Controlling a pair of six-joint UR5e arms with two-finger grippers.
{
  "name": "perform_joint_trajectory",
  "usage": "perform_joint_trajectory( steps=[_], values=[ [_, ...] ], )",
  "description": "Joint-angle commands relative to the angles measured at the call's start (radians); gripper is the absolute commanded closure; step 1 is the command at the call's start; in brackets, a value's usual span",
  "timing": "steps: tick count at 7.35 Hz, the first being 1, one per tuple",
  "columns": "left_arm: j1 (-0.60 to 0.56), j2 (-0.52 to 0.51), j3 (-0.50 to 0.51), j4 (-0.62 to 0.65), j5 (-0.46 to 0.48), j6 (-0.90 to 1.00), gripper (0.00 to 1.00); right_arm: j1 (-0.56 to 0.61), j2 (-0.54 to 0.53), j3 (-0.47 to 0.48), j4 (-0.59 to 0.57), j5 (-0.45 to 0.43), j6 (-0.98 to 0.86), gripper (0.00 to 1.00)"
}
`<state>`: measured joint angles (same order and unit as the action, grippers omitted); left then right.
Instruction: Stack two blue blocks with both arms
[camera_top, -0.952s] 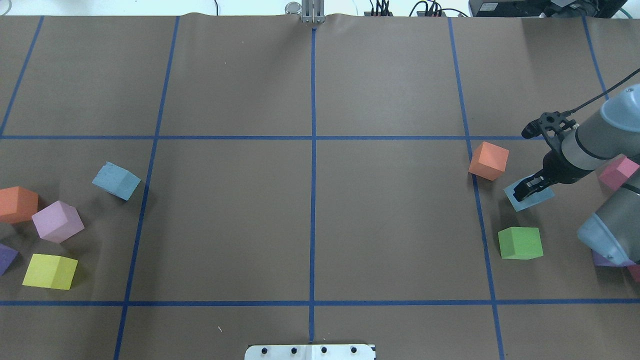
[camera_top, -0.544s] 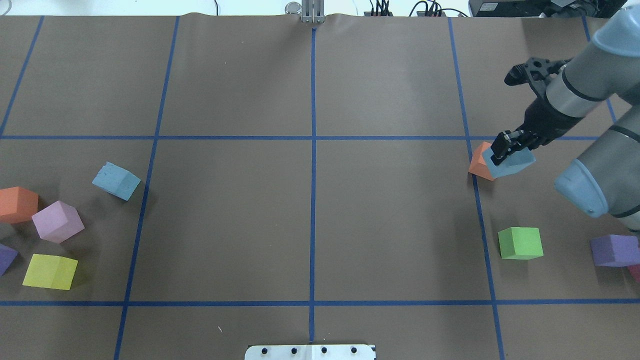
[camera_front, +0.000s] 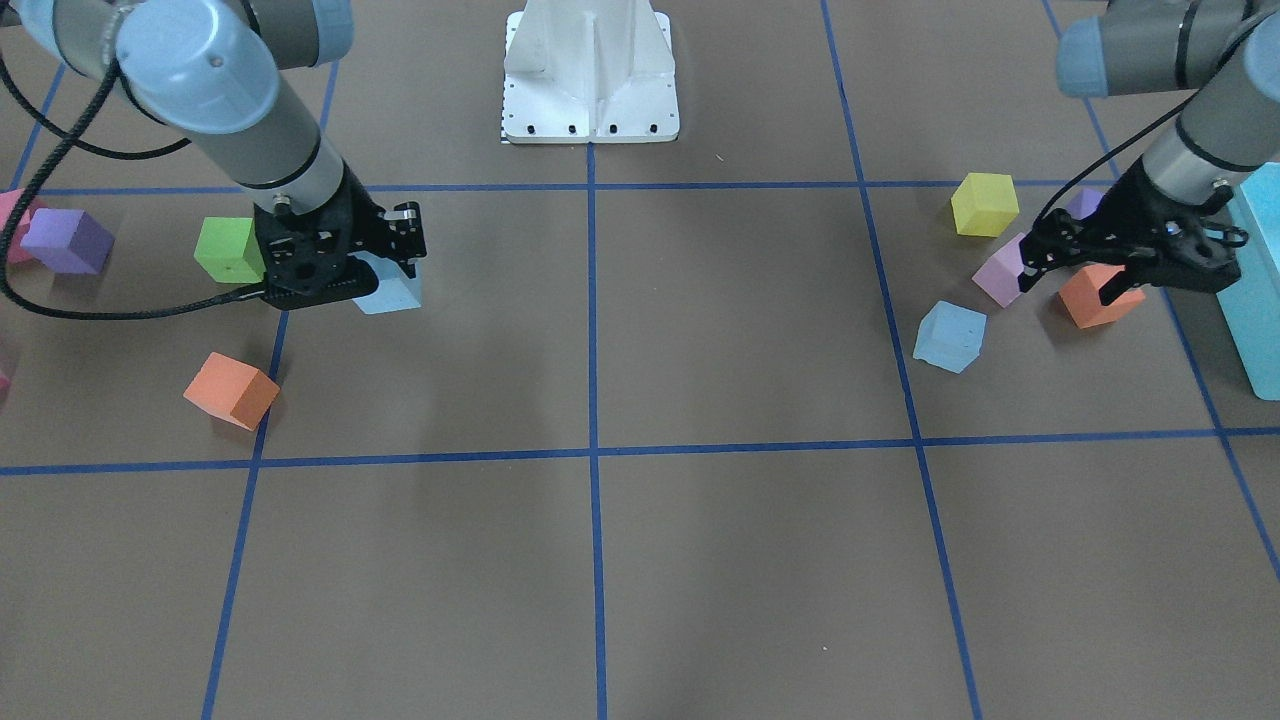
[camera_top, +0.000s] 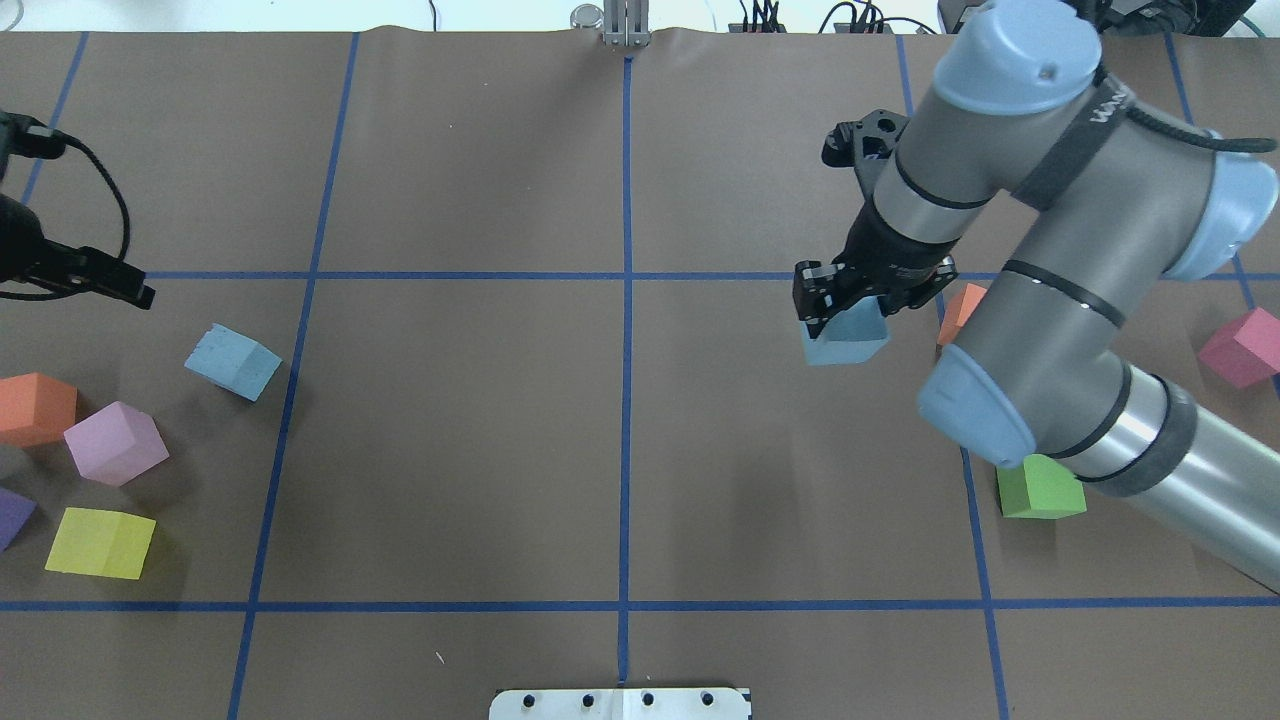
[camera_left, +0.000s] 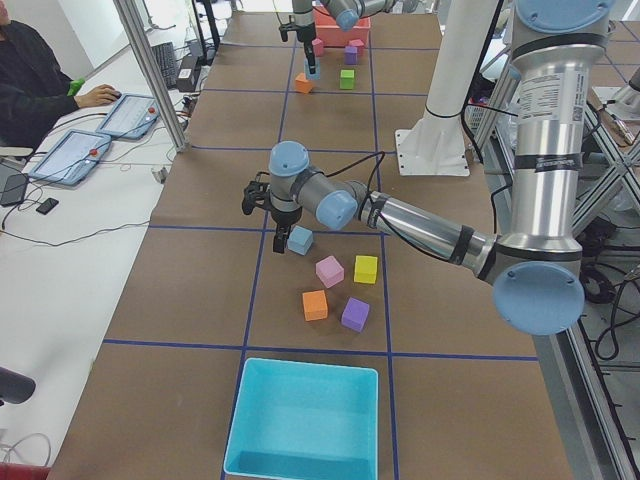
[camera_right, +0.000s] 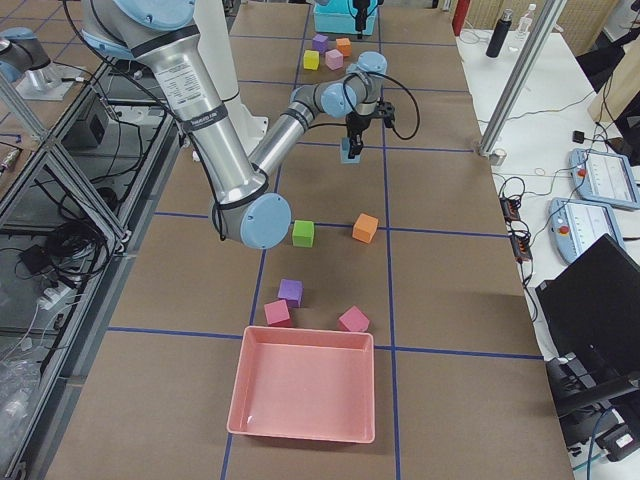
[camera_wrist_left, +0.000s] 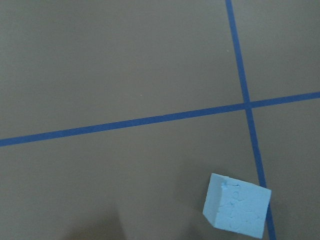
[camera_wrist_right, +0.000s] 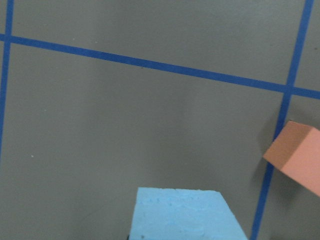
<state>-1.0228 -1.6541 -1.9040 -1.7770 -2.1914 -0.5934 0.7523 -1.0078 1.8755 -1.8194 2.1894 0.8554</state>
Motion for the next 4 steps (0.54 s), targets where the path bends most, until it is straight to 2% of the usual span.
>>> perform_joint_trajectory(
  steps=[1, 2, 4],
  values=[
    [0.101, -0.076, 0.05, 0.054, 0.042, -0.011, 0.02, -0.111, 0.122, -0.062, 0.002, -0.084, 0.17, 0.52],
    [0.104, -0.114, 0.112, 0.048, 0.041, -0.008, 0.02, -0.141, 0.164, -0.097, 0.002, -0.097, 0.219, 0.52],
    [0.124, -0.136, 0.196, -0.011, 0.051, 0.003, 0.02, -0.194, 0.227, -0.246, 0.171, -0.147, 0.417, 0.52]
  ],
)
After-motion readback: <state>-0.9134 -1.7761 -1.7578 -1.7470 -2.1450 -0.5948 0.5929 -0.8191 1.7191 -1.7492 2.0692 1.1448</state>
